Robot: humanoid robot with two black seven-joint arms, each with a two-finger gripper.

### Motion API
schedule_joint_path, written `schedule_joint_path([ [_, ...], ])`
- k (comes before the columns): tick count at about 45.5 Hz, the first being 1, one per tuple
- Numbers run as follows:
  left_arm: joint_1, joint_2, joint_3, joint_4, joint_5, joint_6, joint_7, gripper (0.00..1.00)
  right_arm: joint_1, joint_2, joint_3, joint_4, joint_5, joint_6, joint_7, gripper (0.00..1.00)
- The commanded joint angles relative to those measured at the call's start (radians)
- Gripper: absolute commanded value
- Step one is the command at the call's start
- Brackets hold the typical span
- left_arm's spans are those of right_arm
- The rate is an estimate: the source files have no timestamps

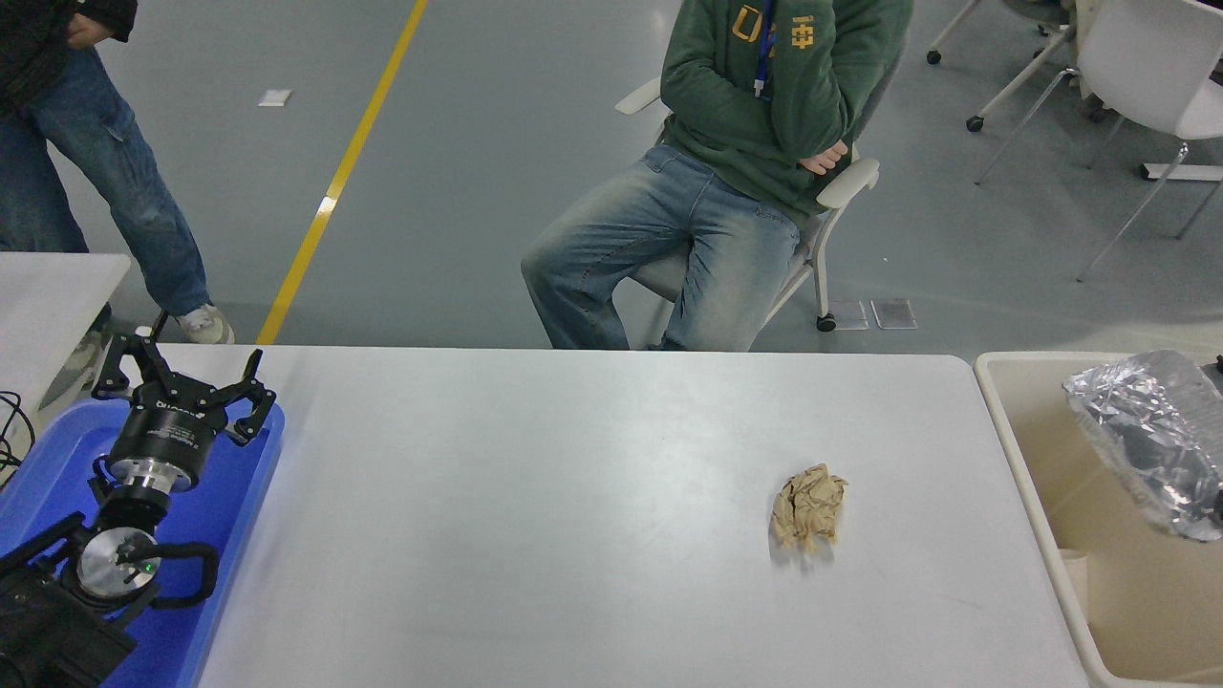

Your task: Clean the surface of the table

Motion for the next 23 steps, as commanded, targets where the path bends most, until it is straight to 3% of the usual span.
schedule_joint_path([
  [1,0.0,0.0,0.0,0.0,0.0,0.0,0.0,1.0,-0.007,0.135,0.0,-0.21,0.055,-0.004,-0.023,0.0],
  [23,0.0,0.0,0.0,0.0,0.0,0.0,0.0,1.0,-0.009,0.361,-0.003,-0.618,0.051,0.098,-0.055,0.0],
])
